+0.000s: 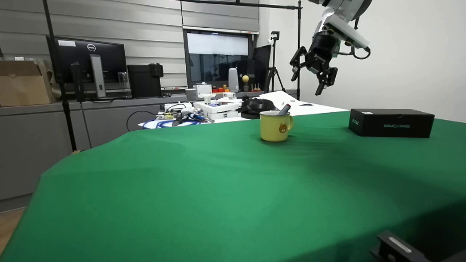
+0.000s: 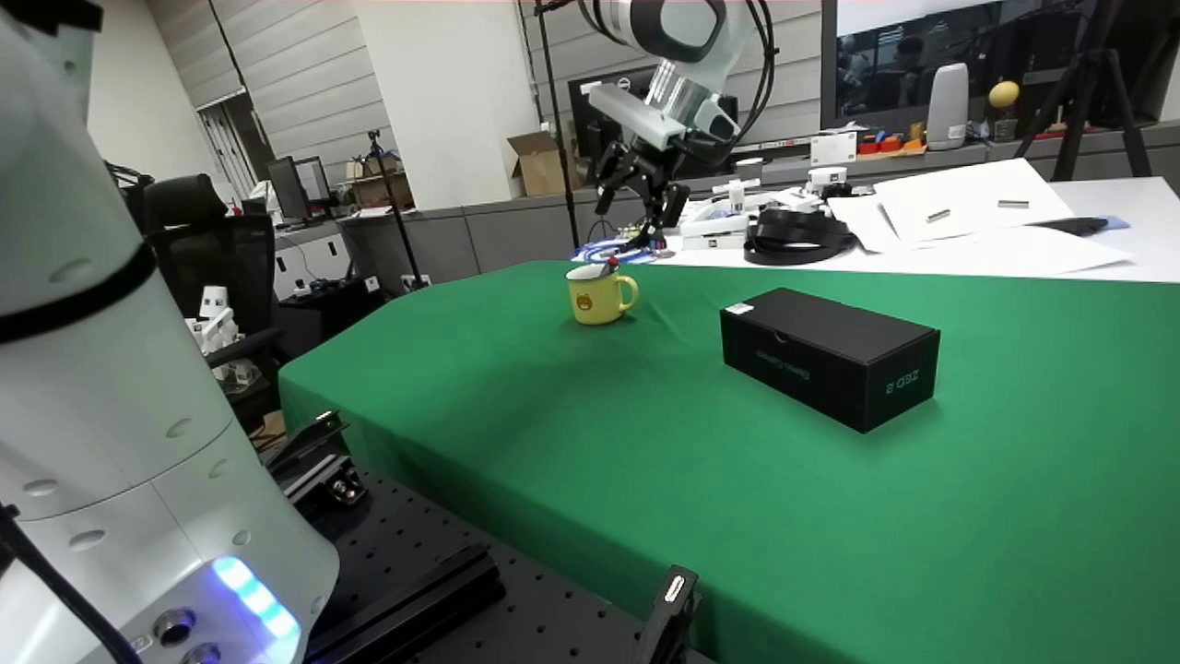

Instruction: Remove the marker from the cup and put it on the table

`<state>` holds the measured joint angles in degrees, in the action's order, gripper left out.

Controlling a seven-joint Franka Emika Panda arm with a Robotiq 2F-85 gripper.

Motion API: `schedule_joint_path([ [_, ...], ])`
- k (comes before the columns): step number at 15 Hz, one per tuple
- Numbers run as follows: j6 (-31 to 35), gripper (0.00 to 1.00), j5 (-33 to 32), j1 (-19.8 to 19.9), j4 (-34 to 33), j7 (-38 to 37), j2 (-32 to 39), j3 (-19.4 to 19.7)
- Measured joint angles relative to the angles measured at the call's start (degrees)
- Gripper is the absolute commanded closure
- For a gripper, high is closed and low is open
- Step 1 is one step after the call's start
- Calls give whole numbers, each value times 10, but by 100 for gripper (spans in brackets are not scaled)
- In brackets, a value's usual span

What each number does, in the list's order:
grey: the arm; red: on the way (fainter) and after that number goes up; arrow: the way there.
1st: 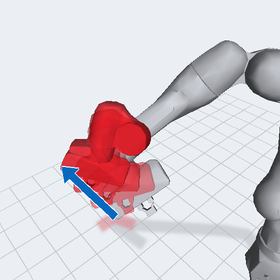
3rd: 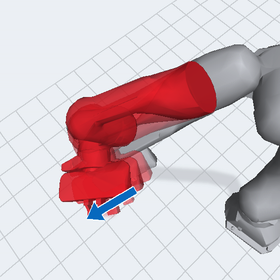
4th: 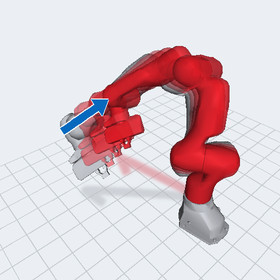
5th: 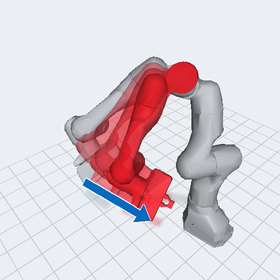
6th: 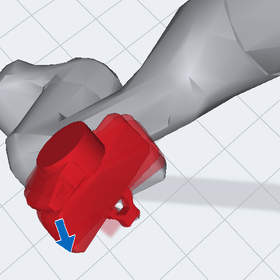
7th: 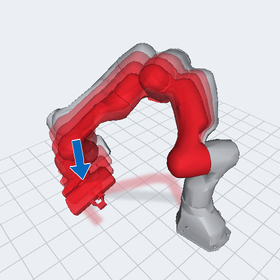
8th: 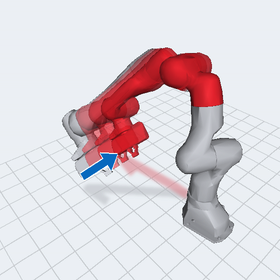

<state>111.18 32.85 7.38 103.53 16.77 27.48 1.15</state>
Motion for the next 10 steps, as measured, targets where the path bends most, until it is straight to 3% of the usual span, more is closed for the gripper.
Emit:
schedule_joint_path([
  [10, 41, 0, -1, 1, 2, 53, 34, -39],
])
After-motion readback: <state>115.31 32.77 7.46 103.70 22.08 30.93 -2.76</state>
